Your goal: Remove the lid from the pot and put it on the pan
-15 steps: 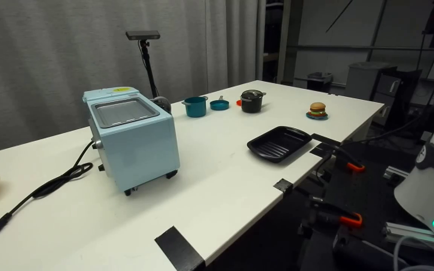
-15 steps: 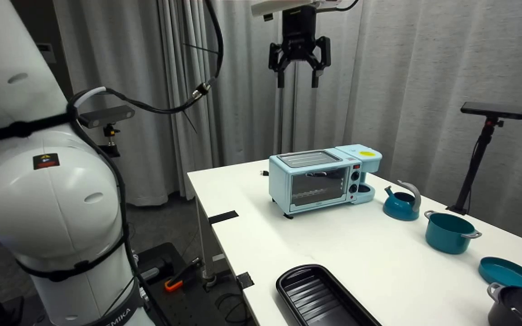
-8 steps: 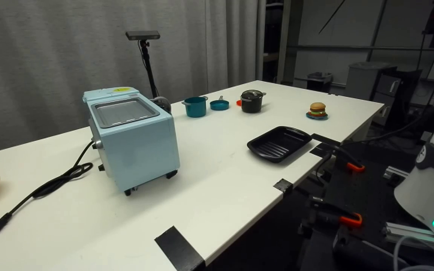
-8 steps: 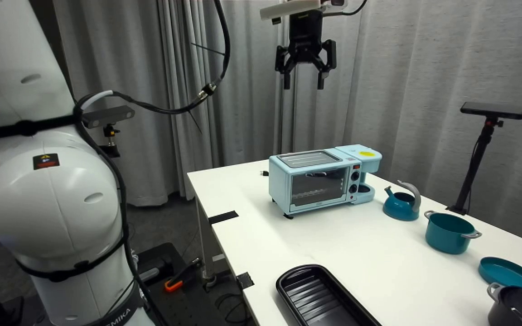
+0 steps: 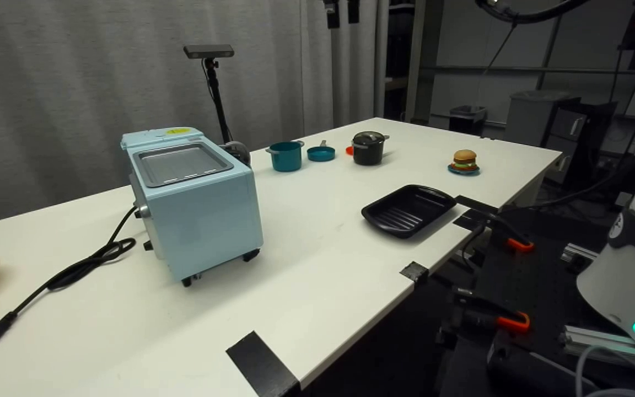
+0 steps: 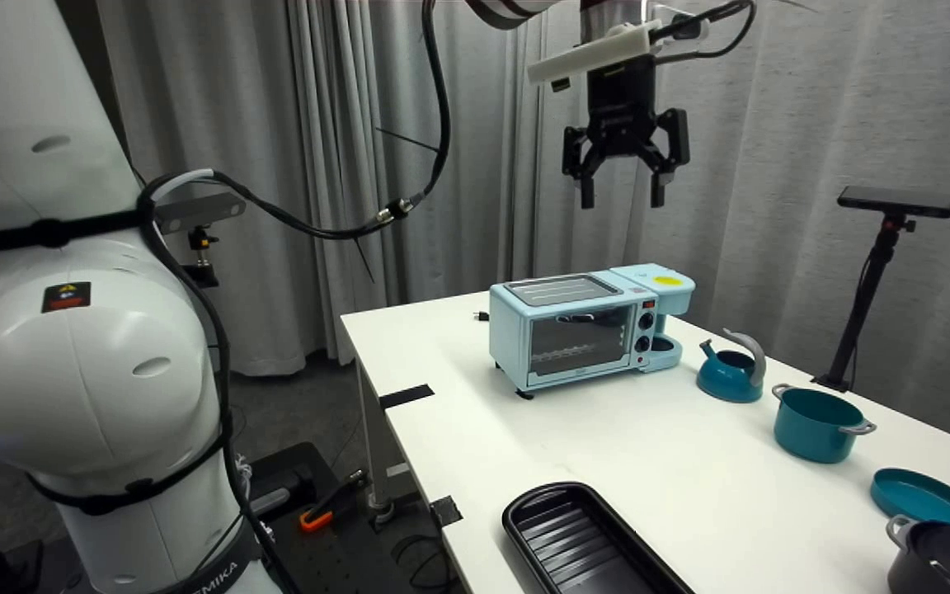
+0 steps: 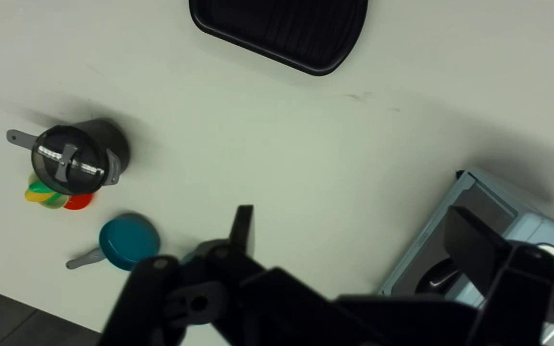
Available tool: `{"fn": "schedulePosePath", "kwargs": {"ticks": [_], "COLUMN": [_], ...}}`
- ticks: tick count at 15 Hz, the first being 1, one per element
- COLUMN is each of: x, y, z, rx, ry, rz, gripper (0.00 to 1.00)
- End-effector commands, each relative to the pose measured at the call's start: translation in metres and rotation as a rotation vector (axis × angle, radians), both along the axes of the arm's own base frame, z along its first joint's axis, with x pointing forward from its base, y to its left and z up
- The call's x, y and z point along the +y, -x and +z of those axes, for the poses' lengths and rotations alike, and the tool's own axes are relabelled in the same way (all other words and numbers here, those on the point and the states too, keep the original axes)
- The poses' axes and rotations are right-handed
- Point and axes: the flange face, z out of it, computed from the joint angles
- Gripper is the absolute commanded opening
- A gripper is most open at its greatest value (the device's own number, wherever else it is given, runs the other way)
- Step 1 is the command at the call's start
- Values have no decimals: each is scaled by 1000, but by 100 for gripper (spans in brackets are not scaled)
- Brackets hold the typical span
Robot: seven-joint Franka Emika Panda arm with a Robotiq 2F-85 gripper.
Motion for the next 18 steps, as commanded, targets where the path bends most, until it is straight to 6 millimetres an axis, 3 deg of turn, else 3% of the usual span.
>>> {"fn": "schedulePosePath", "kwargs": {"ticks": [1,6,10,14,18], "x": [-56,-145,-196,-227,-243], "y": [5,3,-8,-26,-45], "z": [-32,-69,-88,-97,-98], "rx": [-31,-55,-96,-123,-138], "ry": [23,34,59,83,101], "rz": [-110,-259,-343,-400,-447], "gripper": [100,100,100,100,100]}}
